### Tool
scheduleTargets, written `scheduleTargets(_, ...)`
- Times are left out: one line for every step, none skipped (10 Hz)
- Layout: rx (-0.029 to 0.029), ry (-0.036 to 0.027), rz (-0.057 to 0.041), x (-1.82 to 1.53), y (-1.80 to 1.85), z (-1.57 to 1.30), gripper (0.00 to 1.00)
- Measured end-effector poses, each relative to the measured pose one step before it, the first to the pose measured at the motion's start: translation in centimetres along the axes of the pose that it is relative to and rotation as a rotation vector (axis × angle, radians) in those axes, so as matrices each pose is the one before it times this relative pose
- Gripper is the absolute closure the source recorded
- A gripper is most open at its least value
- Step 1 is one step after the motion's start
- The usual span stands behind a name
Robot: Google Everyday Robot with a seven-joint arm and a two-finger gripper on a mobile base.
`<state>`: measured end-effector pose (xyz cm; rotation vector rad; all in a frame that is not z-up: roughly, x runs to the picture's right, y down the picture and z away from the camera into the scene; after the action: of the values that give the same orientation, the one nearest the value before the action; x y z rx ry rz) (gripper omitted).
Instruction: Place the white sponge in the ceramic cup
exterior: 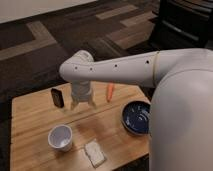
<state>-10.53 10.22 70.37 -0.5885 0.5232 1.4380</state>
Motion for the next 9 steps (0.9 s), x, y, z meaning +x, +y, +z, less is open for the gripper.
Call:
scheduleTargets(-0.0004, -0.00023, -0.00021, 0.001, 0.022, -0.02, 0.35)
scheduleTargets(-0.00026, -0.00045, 0.00084, -0.019, -0.032, -0.02, 0.35)
scheduleTargets(0.00011, 0.00016, -0.00068, 0.009, 0.032, 0.008, 0.35)
scheduleTargets(0.00005, 0.00006, 0.00058, -0.005, -0.033, 0.004, 0.35)
scheduleTargets(0.00086, -0.00003, 0.00003, 0.016, -0.03, 0.01, 0.35)
scheduleTargets(0.01393, -0.00865, -0.00752, 0.074, -0.077, -0.17, 0.35)
scheduleTargets(0.02156, -0.01759, -0.01529, 0.227, 0.044, -0.228, 0.35)
scheduleTargets(0.01458, -0.00947, -0.0125, 0.484, 0.191, -0.087, 0.35)
scheduleTargets(0.00719, -0.00664, -0.00929, 0.598, 0.248, -0.075, 0.35)
